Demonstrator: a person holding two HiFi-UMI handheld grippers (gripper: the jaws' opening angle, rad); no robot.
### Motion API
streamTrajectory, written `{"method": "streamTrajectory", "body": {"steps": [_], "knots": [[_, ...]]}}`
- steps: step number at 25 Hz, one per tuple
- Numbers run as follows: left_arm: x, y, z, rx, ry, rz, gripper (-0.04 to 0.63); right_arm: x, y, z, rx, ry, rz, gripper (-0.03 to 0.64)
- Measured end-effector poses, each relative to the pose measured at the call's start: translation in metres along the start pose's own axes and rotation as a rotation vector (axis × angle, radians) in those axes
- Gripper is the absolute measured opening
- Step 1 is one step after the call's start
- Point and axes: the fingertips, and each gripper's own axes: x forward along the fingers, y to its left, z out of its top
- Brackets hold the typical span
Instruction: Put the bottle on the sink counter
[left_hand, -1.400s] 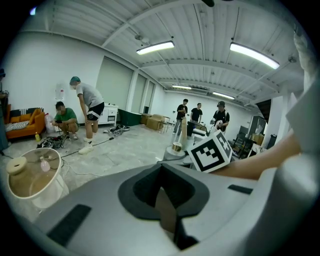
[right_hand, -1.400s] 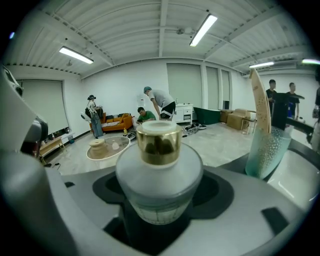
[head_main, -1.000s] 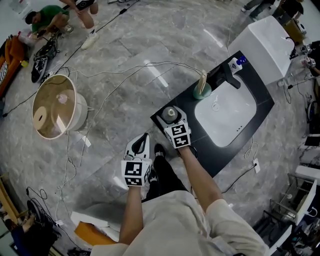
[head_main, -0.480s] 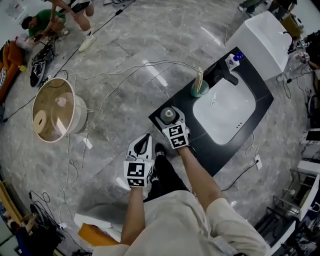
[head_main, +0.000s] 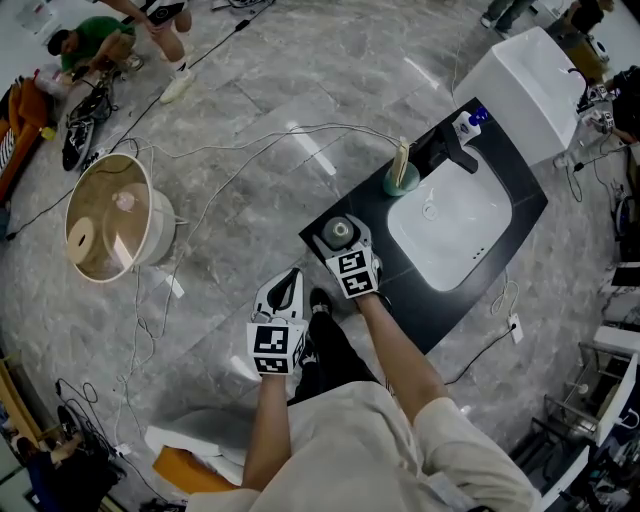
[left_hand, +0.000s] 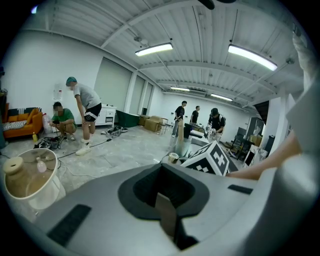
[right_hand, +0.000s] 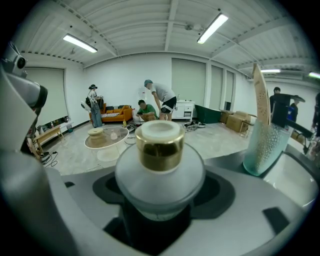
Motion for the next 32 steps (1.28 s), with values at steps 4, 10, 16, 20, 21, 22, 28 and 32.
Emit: {"method": "streamTrajectory", "body": {"steps": [4,10,16,20,21,22,28,32], "knots": [[-0.001,-0.002,-0.001,0.006,-0.002,-0.002,0.006,-0.001,-0.001,0.000,-0.002,-0.001,-0.008,0.331],[-0.002,-0.006,-0.002,0.025,0.000,-0.004,0.006,-0.003,-0.001,0.004,0.004,-0.011,-0.011,0.333],[-0.001,-0.011,0.000,0.040,-0.010,-0.018,0.006,-0.007,0.000,0.004,0.023,-0.003,0.000,0.333],[-0.002,-0.016,0.007,0.051,-0.022,-0.023,0.006,-0.013,0.000,0.000,0.034,0.012,-0.001,0.333],[-0.003,-0.016,0.010,0.054,-0.029,-0.022,0.006,-0.015,-0.002,0.001,0.038,0.010,-0.005,0.333],[-0.003,-0.016,0.013,0.056,-0.035,-0.022,0.006,-0.017,-0.002,0.001,0.043,0.009,-0.008,0.333],[-0.010,-0.019,0.019,0.059,-0.061,-0.021,0.006,-0.029,0.000,-0.004,0.053,0.007,-0.015,0.333],[-0.015,-0.020,0.020,0.060,-0.073,-0.014,0.006,-0.039,0.001,-0.005,0.060,0.009,-0.021,0.333]]}}
